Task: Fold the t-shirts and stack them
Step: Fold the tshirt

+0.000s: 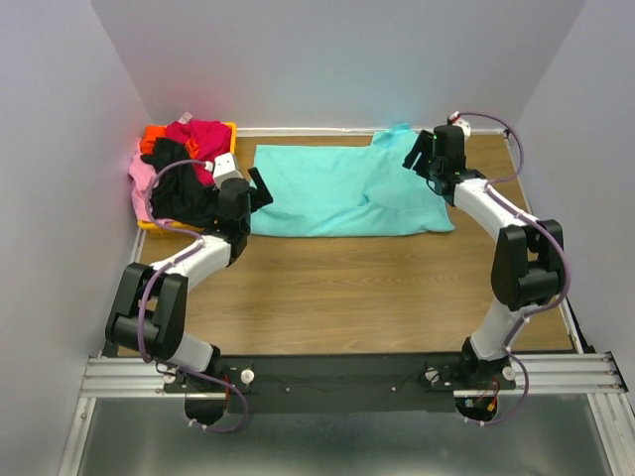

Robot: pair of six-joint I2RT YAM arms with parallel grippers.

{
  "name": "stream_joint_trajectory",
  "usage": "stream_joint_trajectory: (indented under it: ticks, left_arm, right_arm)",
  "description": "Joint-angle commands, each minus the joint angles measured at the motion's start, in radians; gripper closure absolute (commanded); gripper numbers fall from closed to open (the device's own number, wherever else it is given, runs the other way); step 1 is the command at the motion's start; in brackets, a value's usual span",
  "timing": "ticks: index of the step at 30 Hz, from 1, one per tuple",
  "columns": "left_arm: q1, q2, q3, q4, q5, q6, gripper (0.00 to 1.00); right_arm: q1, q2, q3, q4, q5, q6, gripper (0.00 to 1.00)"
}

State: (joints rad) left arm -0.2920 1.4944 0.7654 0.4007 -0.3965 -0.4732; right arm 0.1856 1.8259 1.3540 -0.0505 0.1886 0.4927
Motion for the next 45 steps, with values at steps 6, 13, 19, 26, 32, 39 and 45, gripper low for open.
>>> stream_joint_trajectory:
  ticks: [6, 13, 19, 26, 32, 39, 45]
  left_arm:
    - [-0.078, -0.057, -0.023, 0.036, 0.056, 0.090, 0.02]
    - [-0.111, -0.033, -0.018, 0.115, 0.200, 0.091, 0.02]
    - [-0.113, 0.006, -0.021, 0.115, 0.209, 0.061, 0.02]
    - [-0.113, 0.075, -0.017, 0.116, 0.219, 0.050, 0.02]
    - [-0.113, 0.139, -0.002, 0.128, 0.239, 0.039, 0.02]
    - [-0.113, 0.204, 0.012, 0.138, 0.242, 0.035, 0.02]
    - [-0.113, 0.253, 0.018, 0.148, 0.235, 0.035, 0.02]
  right_arm:
    - [-0.005, -0.099, -0.197, -0.002, -0.115, -0.008, 0.23]
    - [-0.005, -0.093, -0.260, 0.021, -0.109, -0.006, 0.23]
    - [-0.008, -0.091, -0.298, 0.021, -0.109, 0.012, 0.22]
    - [-0.037, -0.137, -0.384, 0.021, -0.061, 0.023, 0.22]
    - [-0.084, -0.137, -0.417, 0.020, -0.055, 0.033, 0.22]
    - [-0.124, -0.111, -0.437, 0.020, -0.075, 0.041, 0.22]
    - [-0.143, -0.131, -0.460, 0.011, -0.032, 0.040, 0.22]
